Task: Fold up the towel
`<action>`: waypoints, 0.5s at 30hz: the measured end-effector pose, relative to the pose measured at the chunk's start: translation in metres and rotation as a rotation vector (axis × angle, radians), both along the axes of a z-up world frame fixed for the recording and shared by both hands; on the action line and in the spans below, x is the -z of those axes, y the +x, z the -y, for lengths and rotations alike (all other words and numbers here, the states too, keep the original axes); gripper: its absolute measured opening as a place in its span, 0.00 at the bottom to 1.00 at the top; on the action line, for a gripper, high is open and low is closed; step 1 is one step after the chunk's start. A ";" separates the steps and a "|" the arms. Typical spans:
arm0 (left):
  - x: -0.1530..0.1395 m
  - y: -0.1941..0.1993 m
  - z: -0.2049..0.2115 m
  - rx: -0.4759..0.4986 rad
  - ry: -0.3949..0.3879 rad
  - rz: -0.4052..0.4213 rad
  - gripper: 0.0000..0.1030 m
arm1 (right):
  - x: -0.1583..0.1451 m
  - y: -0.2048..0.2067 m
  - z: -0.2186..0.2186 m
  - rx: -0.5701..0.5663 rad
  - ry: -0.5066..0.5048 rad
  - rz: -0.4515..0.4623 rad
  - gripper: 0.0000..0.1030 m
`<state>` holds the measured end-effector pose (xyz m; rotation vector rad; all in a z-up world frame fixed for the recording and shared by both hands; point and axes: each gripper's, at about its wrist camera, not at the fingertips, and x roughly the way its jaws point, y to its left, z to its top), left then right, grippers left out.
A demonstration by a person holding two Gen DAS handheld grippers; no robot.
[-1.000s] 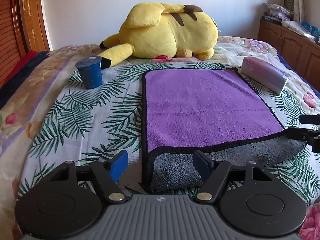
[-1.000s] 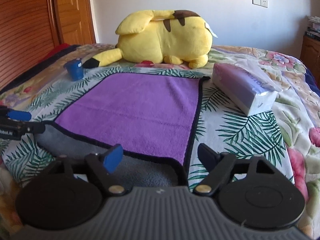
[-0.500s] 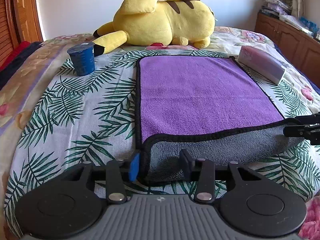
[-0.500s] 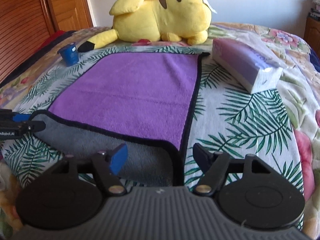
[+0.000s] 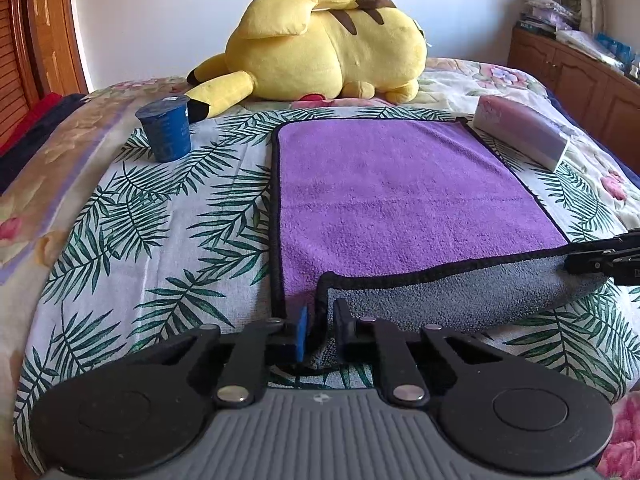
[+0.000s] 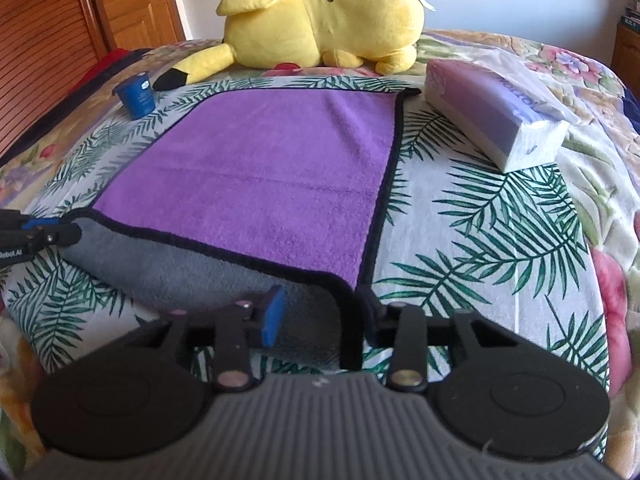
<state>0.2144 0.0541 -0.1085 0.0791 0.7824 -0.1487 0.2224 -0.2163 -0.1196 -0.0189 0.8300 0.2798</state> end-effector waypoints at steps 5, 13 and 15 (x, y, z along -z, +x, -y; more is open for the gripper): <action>-0.001 -0.001 0.000 0.002 -0.004 0.005 0.08 | 0.000 0.001 0.004 0.009 0.003 0.000 0.20; -0.019 -0.010 0.009 0.026 0.012 0.101 0.06 | -0.002 -0.001 0.004 -0.001 0.014 0.022 0.05; -0.025 -0.013 0.011 0.032 0.009 0.121 0.06 | -0.004 -0.002 0.005 0.003 0.019 0.038 0.04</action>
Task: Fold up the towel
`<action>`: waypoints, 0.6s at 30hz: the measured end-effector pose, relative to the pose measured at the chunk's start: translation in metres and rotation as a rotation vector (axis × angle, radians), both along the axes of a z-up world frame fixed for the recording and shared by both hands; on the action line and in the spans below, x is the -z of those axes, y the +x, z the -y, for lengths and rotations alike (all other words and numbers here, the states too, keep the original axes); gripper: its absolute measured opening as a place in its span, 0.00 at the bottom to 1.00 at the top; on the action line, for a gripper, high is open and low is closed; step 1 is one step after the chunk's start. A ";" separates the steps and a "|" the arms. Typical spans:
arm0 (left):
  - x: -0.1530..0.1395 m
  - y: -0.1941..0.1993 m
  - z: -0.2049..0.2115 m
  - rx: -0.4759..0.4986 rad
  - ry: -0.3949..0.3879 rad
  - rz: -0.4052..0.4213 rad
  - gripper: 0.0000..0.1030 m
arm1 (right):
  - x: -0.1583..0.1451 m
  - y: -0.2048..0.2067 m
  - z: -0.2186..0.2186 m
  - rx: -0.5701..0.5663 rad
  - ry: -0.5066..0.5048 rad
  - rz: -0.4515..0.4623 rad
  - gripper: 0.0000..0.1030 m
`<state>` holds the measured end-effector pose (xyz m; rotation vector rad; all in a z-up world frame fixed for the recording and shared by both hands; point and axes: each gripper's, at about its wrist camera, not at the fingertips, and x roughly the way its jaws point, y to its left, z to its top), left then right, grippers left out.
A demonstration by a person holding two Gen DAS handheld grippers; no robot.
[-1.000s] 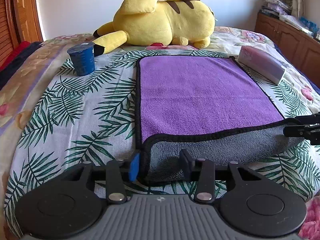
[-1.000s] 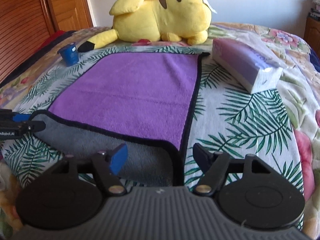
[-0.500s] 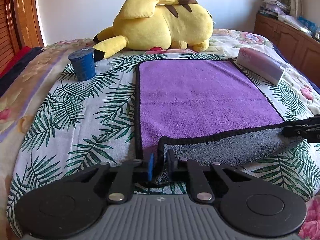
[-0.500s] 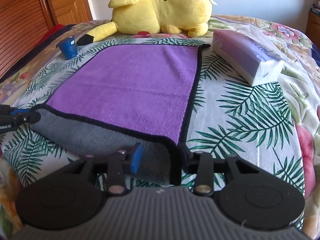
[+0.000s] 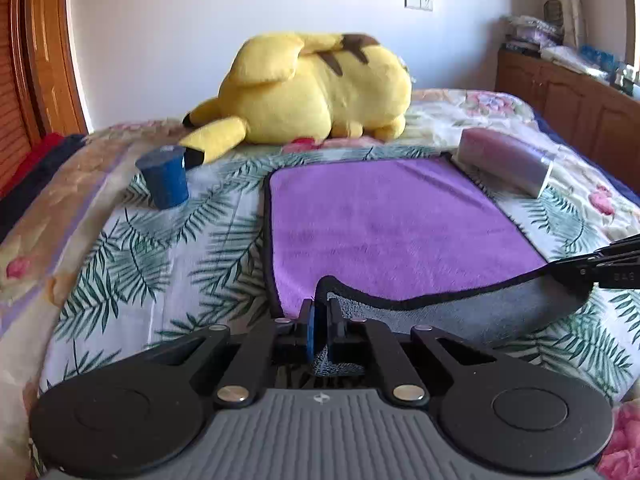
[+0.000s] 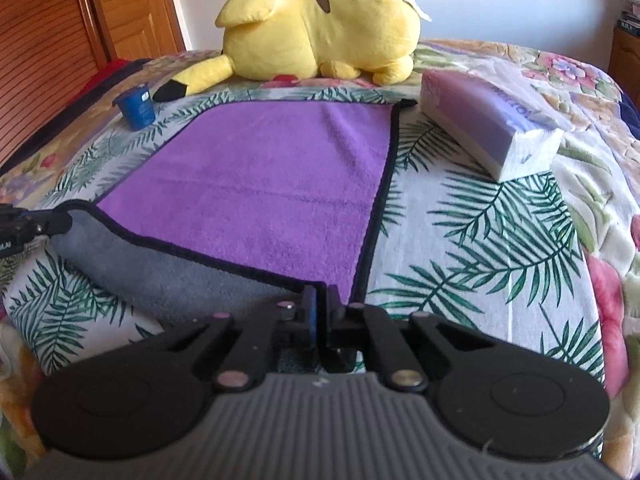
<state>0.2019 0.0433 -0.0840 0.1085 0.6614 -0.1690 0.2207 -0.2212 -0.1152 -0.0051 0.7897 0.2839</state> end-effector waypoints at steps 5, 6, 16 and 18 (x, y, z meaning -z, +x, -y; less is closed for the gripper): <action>-0.006 -0.002 0.000 -0.001 -0.010 0.024 0.05 | -0.009 -0.002 0.003 0.010 0.020 0.051 0.04; -0.006 -0.002 0.000 -0.004 -0.013 0.027 0.05 | -0.011 -0.002 0.004 0.013 0.023 0.061 0.04; -0.013 0.001 -0.001 -0.013 -0.026 0.054 0.05 | -0.018 -0.002 0.004 0.023 0.023 0.119 0.04; -0.016 0.003 -0.001 -0.010 -0.029 0.060 0.05 | -0.020 -0.002 0.003 0.021 0.022 0.130 0.04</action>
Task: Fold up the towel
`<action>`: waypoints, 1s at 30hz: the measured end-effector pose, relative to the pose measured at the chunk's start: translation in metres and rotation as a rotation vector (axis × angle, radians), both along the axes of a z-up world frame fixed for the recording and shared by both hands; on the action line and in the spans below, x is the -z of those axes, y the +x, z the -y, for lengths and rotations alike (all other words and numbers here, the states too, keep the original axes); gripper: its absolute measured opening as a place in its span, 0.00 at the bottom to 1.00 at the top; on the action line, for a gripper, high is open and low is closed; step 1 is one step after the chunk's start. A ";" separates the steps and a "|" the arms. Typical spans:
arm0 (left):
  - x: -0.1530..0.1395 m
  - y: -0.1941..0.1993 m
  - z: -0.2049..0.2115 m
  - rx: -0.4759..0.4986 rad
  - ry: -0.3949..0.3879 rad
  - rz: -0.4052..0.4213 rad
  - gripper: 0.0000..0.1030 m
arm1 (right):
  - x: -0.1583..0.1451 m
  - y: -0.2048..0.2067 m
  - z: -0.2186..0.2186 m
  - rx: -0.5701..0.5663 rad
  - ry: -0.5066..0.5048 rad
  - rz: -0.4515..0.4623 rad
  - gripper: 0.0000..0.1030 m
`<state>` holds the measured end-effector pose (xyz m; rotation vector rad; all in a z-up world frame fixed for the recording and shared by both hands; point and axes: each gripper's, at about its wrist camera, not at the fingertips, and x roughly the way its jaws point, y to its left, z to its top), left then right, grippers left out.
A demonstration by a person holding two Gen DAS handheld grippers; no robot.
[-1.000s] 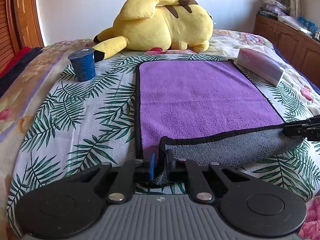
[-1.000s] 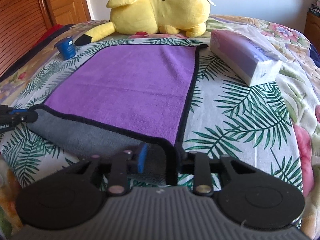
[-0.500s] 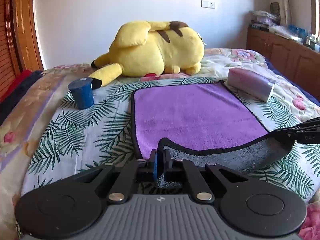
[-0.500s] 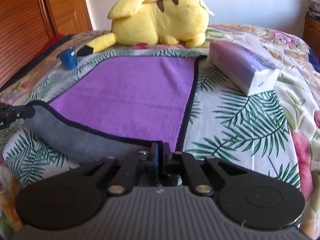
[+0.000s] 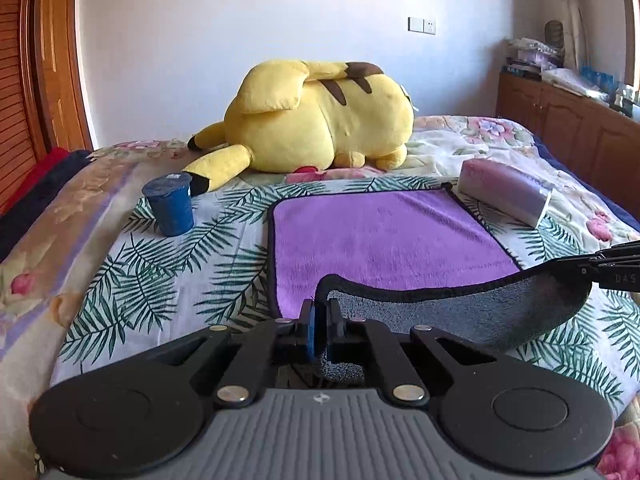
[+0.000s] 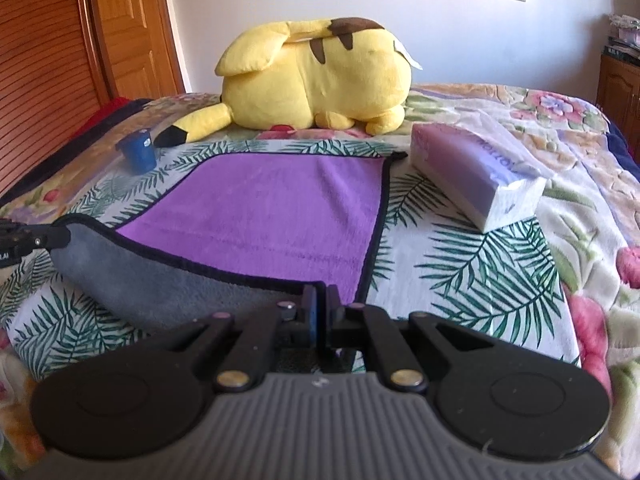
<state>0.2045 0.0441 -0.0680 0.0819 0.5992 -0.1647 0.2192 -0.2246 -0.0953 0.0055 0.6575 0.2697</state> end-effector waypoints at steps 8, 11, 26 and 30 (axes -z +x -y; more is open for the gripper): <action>-0.013 0.009 0.003 0.011 0.001 0.037 0.05 | -0.012 0.004 -0.002 -0.016 -0.009 0.060 0.04; -0.015 0.013 0.003 0.012 0.000 0.045 0.05 | -0.014 0.008 -0.001 -0.019 -0.014 0.077 0.04; -0.006 0.035 0.002 0.021 0.033 0.041 0.05 | -0.008 0.027 -0.001 -0.032 -0.047 0.095 0.04; 0.000 0.042 0.001 0.017 0.046 0.032 0.05 | -0.006 0.033 -0.002 -0.042 -0.069 0.091 0.04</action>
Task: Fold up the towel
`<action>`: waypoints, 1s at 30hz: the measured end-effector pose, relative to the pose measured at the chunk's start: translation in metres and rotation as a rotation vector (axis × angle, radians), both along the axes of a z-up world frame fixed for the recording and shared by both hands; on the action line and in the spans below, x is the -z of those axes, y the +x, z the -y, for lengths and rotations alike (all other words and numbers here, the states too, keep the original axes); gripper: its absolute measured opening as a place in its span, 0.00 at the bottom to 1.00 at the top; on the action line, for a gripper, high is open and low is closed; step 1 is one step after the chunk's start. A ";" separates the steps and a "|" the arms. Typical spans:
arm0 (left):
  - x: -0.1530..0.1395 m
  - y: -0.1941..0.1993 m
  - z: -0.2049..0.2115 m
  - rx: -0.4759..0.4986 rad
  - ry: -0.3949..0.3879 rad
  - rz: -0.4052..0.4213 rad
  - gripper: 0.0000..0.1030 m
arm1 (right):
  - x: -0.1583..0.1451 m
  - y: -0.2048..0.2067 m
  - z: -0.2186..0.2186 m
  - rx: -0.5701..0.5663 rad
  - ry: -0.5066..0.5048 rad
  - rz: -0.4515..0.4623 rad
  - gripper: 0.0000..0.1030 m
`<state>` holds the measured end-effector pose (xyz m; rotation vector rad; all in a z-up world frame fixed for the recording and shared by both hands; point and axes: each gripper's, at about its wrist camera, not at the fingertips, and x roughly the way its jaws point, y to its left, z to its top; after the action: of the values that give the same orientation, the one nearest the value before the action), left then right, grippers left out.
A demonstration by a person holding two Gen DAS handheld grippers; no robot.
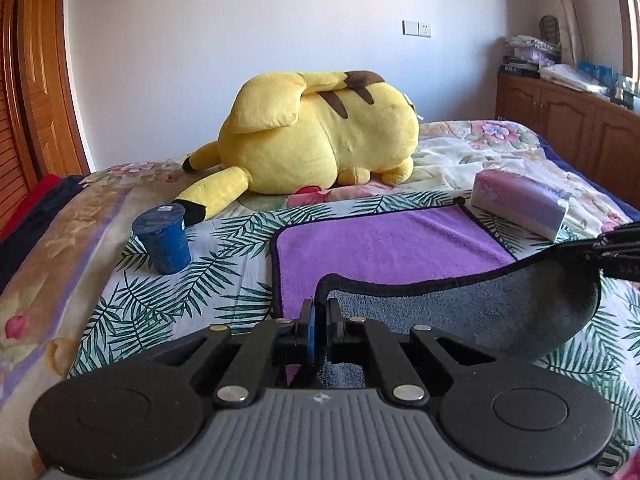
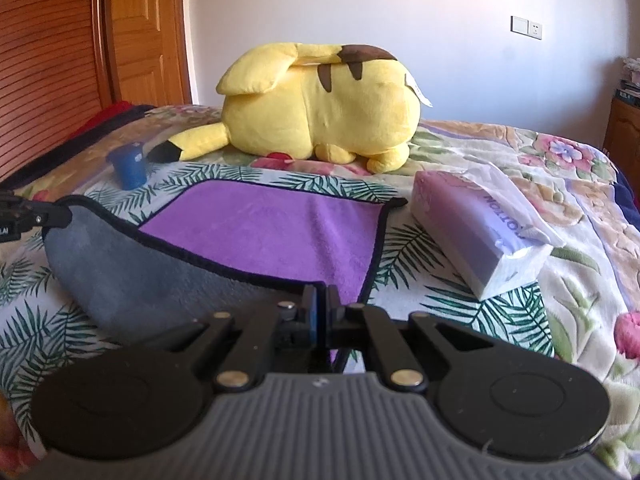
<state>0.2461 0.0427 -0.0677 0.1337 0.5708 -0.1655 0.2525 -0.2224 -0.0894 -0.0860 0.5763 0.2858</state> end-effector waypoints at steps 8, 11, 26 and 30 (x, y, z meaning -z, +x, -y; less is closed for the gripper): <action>-0.009 0.008 0.001 0.007 0.003 0.027 0.05 | -0.002 0.006 0.002 -0.004 -0.001 0.025 0.04; -0.016 0.009 0.003 0.011 0.004 0.047 0.05 | -0.006 0.006 0.002 -0.003 0.002 0.040 0.04; -0.039 0.038 0.007 -0.007 0.033 0.111 0.05 | -0.039 0.030 0.002 -0.002 -0.004 0.133 0.04; -0.042 0.052 0.009 -0.004 0.048 0.118 0.05 | -0.041 0.042 0.001 -0.008 -0.012 0.147 0.04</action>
<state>0.2985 0.0334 -0.0252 0.1875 0.4576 -0.1392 0.2943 -0.2235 -0.0479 -0.1199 0.4317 0.2813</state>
